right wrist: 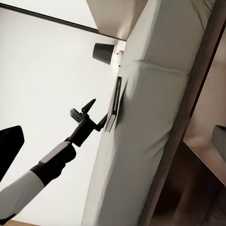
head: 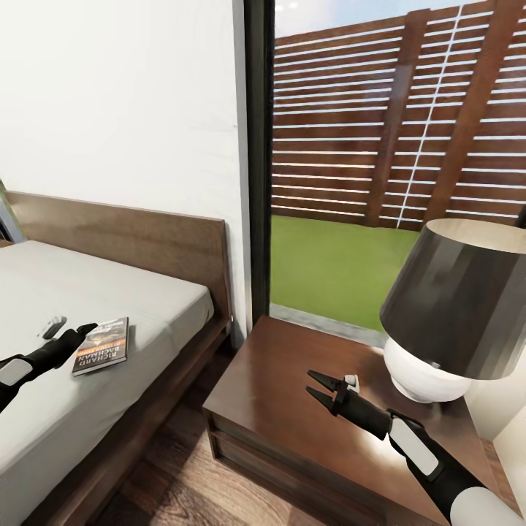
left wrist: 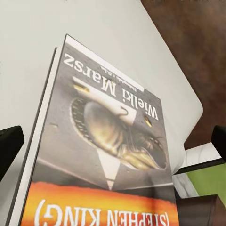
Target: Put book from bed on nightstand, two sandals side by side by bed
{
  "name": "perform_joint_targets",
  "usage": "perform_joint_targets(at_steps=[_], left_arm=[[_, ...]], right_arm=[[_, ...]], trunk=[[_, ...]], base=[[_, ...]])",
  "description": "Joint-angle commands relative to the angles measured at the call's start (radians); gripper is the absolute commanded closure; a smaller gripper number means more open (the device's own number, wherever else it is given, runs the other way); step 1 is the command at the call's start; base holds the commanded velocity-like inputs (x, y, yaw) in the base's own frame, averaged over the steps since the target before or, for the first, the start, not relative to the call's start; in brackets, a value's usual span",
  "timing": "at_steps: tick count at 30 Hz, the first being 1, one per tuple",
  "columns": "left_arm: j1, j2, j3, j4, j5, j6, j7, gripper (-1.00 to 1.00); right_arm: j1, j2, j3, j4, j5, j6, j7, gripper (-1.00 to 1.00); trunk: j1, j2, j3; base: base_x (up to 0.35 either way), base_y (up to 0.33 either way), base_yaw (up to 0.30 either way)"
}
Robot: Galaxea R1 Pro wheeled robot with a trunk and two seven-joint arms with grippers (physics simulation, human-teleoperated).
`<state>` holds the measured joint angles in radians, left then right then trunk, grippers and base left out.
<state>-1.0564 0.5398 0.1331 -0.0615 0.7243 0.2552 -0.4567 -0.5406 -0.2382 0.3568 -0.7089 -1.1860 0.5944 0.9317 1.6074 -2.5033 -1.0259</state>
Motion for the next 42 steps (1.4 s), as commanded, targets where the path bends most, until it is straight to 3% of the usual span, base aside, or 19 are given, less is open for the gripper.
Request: perform_joint_targets(at_steps=[1,42], left_arm=[[-0.001,0.0,0.008,0.0,0.001,0.009,-0.002,-1.0],[-0.001,0.002,0.008,0.006,0.001,0.007,-0.002,-1.0]], right_arm=[[-0.001,-0.001,0.004,0.0,-0.01,0.007,-0.001,-1.0],[-0.001,-0.001,0.005,0.0,-0.012,0.006,-0.001,-1.0]], trunk=[[0.0,0.0,-0.001],[0.0,0.0,-0.001]], base=[[0.0,0.0,0.0],[-0.024,-0.014,0.0]])
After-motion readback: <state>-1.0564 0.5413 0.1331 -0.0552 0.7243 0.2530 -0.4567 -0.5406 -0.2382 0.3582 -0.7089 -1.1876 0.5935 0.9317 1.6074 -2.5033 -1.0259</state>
